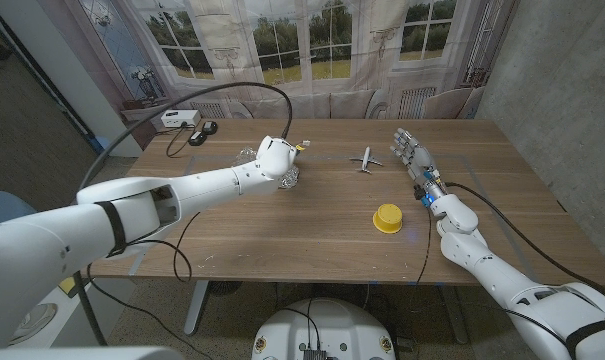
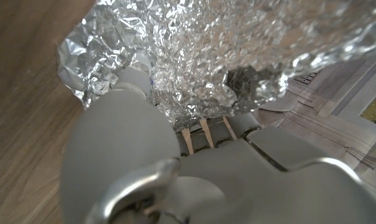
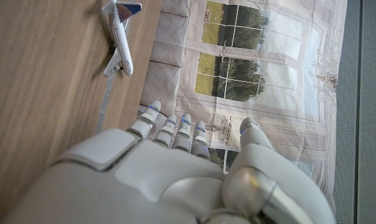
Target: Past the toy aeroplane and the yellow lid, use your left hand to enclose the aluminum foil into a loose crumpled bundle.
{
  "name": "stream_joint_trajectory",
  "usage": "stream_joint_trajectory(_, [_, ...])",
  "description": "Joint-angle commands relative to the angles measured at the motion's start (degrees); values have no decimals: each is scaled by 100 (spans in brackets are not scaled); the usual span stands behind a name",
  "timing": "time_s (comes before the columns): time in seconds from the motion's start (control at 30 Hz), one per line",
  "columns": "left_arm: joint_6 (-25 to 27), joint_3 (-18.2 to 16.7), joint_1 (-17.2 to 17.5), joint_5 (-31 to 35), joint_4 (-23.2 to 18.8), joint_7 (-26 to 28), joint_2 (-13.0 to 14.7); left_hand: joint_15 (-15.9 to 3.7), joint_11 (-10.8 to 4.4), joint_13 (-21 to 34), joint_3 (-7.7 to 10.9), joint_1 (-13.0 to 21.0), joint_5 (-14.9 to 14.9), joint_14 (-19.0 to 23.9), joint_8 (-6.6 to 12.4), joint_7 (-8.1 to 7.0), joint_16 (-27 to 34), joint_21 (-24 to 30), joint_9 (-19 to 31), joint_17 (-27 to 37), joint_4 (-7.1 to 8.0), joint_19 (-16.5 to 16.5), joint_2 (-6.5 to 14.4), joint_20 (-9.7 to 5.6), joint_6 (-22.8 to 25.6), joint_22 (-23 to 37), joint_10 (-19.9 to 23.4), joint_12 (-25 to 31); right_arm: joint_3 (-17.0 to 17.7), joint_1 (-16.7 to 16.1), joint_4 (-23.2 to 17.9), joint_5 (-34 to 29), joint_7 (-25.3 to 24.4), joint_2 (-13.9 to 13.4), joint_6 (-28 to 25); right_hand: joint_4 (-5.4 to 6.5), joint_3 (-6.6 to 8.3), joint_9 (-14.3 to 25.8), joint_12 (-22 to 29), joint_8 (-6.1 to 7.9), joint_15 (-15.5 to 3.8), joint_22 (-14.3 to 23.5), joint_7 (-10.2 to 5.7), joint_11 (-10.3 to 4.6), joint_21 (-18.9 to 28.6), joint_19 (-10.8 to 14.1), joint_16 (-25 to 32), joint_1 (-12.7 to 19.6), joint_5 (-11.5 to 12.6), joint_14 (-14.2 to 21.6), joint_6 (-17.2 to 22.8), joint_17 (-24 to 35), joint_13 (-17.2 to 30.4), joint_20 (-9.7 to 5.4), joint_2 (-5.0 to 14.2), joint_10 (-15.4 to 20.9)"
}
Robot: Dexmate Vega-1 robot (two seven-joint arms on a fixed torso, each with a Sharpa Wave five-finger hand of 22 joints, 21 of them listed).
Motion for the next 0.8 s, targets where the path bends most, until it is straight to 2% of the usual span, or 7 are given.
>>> stream_joint_trajectory(0.03, [-47, -387, 460, 286, -121, 897, 103, -1028, 52, 182, 178, 1042, 85, 707, 338, 1302, 90, 409, 121, 216, 26, 233, 704, -580, 1517, 92, 434, 337, -57, -6, -98, -156, -200, -62, 2, -16, 37, 22, 32, 11, -7, 12, -11, -2, 16, 16, 1, 1, 37, 61, 55, 14, 11, 20, 19, 62])
stream_joint_trajectory(0.13, [-59, -474, 532, 299, -124, 988, 107, -1040, 107, 219, 266, 1380, 96, 941, 388, 1686, 77, 644, 151, 285, -3, 285, 732, -708, 1907, 80, 585, 447, -65, -14, -121, -188, -247, -76, 10, -16, 38, 22, 31, 9, -3, 12, -12, 10, 17, 18, 3, -1, 37, 67, 55, 13, 11, 19, 19, 63])
stream_joint_trajectory(0.37, [-84, -532, 594, 406, -132, 950, 119, -1058, 128, 251, 403, 1884, 141, 1020, 387, 1793, -37, 807, 299, 305, -31, 294, 647, -794, 2042, -9, 666, 504, -72, -37, -163, -237, -302, -119, 51, -14, 43, 22, 36, 9, -10, 12, -13, 17, 17, 17, 6, -4, 37, 79, 61, 14, 11, 14, 26, 83])
stream_joint_trajectory(0.47, [-2, -268, 502, 826, -69, 669, 97, -1075, -70, 242, 18, 1064, 43, 645, -58, 1188, -448, 1005, 279, 178, 367, -187, 457, -551, 1375, 18, 240, 307, -57, -68, -230, -222, -364, -132, 13, -14, 46, 22, 35, 8, -1, 12, -16, 18, 17, 18, 6, -4, 37, 83, 62, 14, 11, 15, 28, 85])
stream_joint_trajectory(0.6, [-121, -134, 368, 1035, -18, 95, 56, -842, -251, 21, -438, 257, -18, -359, -1074, 223, -1019, 1117, 111, -118, 446, -826, 43, -135, -527, -113, -656, -350, -49, -74, -229, -221, -383, -135, 31, -12, 50, 22, 35, 6, 10, 12, -20, 27, 17, 18, 7, -5, 38, 86, 60, 15, 11, 14, 33, 88])
stream_joint_trajectory(0.67, [-239, -105, 294, 1053, 28, -241, 13, -655, -190, -72, -661, -57, -45, -886, -1407, 21, -1146, 1020, 14, -223, 491, -1176, -64, 60, -1411, -197, -1056, -671, -41, -78, -219, -204, -379, -130, 41, -12, 53, 22, 35, 6, 15, 12, -22, 24, 17, 18, 8, -5, 38, 93, 65, 14, 11, 14, 37, 91])
stream_joint_trajectory(0.8, [-353, -157, 266, 1056, 75, -519, -33, -466, -191, -173, -992, -626, 33, -1329, -1487, -244, -1185, 776, -116, -428, 647, -1649, -175, 480, -2679, -257, -1446, -993, -36, -84, -215, -209, -403, -128, 58, -11, 55, 22, 32, 6, 33, 12, -22, 18, 19, 23, 10, -8, 38, 102, 68, 15, 11, 13, 38, 89])
